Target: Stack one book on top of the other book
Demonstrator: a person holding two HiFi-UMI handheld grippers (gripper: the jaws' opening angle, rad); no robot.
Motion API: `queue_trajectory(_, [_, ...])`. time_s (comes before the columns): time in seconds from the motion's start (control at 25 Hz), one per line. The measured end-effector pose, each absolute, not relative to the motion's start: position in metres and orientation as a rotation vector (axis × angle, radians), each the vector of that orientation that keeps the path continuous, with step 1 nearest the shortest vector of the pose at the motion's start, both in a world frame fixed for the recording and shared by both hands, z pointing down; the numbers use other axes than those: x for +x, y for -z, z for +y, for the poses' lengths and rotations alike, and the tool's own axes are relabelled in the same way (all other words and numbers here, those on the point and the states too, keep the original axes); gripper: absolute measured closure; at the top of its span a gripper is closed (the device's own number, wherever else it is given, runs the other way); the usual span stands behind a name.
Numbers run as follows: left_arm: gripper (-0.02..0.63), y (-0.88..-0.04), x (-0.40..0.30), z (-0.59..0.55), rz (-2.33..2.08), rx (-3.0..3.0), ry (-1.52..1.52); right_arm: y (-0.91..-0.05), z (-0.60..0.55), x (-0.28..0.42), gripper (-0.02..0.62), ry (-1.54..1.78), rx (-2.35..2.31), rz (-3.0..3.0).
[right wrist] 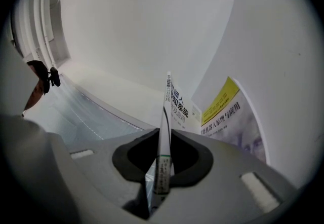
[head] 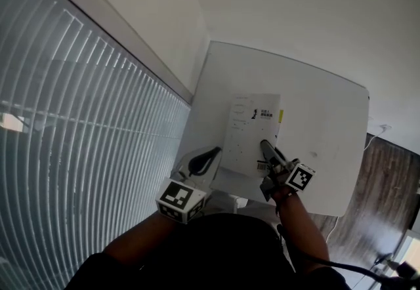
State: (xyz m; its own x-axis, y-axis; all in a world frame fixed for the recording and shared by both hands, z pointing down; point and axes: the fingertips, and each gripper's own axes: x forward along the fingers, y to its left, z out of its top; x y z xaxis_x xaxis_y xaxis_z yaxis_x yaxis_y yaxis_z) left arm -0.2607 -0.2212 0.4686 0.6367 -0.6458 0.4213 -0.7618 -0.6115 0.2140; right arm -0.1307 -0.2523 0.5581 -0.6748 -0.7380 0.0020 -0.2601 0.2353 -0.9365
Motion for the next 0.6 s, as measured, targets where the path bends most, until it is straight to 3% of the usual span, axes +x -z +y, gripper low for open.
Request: queue_trajectory(0.6, [0.6, -0.472, -0.26, -0.219, -1.11, 2.49, -0.422, -0.583, -0.244, -0.115, 0.541, 1.499, -1.057, 2.051])
